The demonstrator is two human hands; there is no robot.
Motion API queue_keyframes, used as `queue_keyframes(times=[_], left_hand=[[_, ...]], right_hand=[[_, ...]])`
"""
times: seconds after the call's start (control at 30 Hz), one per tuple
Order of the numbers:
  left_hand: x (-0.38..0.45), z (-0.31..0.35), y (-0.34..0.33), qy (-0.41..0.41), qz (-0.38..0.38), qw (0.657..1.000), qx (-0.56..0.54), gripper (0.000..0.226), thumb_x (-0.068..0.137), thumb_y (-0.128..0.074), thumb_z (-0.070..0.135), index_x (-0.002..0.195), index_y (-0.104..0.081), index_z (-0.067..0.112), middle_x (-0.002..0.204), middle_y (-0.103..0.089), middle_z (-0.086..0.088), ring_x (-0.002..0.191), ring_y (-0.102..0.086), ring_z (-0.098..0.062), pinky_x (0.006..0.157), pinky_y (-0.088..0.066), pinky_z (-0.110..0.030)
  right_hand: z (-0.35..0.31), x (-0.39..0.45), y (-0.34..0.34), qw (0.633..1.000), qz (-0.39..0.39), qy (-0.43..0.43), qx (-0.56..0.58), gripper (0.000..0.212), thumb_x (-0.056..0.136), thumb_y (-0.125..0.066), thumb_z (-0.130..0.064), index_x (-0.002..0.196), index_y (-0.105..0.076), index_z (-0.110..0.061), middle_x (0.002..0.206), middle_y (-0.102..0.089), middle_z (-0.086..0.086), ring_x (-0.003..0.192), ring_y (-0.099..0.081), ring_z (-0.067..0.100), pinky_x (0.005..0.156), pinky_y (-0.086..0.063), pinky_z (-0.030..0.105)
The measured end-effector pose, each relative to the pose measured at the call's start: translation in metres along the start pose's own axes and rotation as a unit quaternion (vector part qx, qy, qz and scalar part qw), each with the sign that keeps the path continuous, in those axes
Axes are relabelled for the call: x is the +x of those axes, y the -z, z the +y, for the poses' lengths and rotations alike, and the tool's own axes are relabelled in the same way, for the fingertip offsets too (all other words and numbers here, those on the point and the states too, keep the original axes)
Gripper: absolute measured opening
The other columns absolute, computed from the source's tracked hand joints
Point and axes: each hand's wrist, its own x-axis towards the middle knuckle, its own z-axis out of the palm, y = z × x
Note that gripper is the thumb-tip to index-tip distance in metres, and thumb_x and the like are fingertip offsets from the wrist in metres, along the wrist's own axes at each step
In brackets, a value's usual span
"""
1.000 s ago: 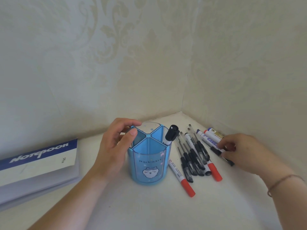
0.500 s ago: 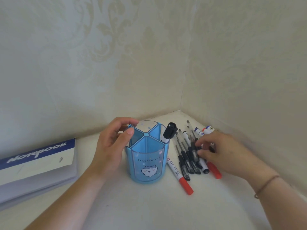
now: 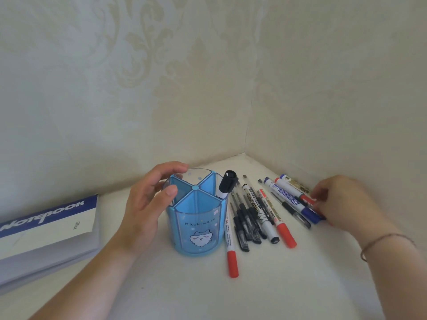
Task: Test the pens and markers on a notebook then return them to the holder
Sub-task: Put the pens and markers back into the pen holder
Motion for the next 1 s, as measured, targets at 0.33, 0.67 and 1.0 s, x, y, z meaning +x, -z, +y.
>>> queue_keyframes(times=[0.33,0.67,1.0], left_hand=[[0.0,-0.003,0.0,-0.005,-0.007,1.0,-0.006,0.043,0.081,-0.051,0.037,0.11,-0.062,0.007,0.116,-0.063,-0.009,0.094,-0.052,-0.041,0.082,-0.044,-0.024],[0.0,-0.004,0.002,-0.014,-0.009,1.0,0.014,0.041,0.082,-0.051,0.037,0.112,-0.063,0.011,0.119,-0.063,-0.008,0.101,-0.054,-0.039,0.088,-0.043,-0.044],[-0.001,-0.001,0.001,-0.007,-0.011,1.0,0.025,0.043,0.083,-0.051,0.039,0.115,-0.063,0.012,0.12,-0.065,-0.006,0.105,-0.058,-0.033,0.093,-0.043,-0.049]], right_hand=[[-0.009,-0.005,0.002,0.998,-0.02,0.062,-0.016,0.015,0.082,-0.065,-0.032,0.069,-0.06,-0.033,0.081,-0.062,-0.012,0.079,-0.059,0.017,0.071,-0.054,0.034],[-0.05,-0.043,-0.007,0.972,-0.112,0.188,-0.084,0.044,0.073,-0.064,-0.065,0.069,-0.064,-0.021,0.071,-0.066,-0.006,0.071,-0.057,0.0,0.068,-0.052,0.031],[-0.045,-0.033,0.024,0.9,0.108,0.163,0.39,0.013,0.087,-0.067,-0.026,0.088,-0.064,-0.014,0.078,-0.071,-0.004,0.06,-0.063,0.001,0.05,-0.048,0.019]])
